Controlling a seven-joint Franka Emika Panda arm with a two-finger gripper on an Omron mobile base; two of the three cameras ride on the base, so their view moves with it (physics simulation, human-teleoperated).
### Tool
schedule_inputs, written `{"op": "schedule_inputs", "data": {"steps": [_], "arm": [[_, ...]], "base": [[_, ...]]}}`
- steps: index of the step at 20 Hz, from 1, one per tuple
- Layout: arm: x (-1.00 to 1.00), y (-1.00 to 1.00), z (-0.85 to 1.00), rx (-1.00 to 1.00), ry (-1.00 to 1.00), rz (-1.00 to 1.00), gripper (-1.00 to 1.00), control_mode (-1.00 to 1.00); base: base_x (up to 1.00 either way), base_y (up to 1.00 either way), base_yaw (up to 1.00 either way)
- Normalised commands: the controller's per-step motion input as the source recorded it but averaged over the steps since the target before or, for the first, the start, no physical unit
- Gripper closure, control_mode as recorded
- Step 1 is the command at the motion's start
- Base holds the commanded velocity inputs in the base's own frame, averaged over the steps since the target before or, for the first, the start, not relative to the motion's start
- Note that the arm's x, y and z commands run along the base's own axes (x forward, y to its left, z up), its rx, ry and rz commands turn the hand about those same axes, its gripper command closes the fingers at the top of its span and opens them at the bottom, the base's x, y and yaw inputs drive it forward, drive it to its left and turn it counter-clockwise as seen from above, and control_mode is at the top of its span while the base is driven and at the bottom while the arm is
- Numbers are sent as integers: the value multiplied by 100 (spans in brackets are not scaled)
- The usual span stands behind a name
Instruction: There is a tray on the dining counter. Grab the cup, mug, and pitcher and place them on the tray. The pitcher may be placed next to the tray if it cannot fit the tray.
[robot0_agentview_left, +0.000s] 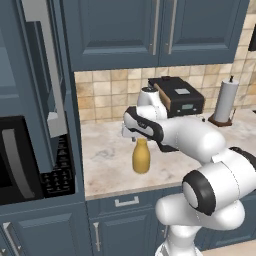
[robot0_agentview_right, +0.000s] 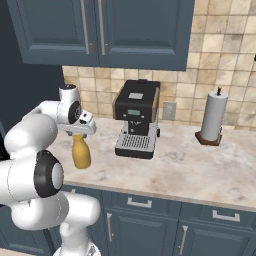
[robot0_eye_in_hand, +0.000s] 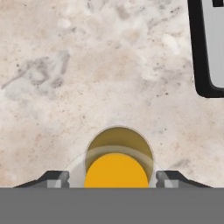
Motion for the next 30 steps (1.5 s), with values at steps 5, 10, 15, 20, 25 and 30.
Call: {"op": "schedule_inputs", "data": {"steps": [5, 10, 15, 20, 25, 30], "arm": [[0, 0, 0, 0, 0, 0, 100, -100], [0, 0, 0, 0, 0, 0, 100, -100], [0, 3, 2, 0, 0, 0, 100, -100], [0, 0, 25, 0, 0, 0, 100, -100], [0, 0, 22, 0, 0, 0, 100, -100], [0, 0, 18, 0, 0, 0, 100, -100]], "base": [[0, 0, 0], [0, 0, 0], [0, 0, 0], [0, 0, 0], [0, 0, 0], [0, 0, 0]]}}
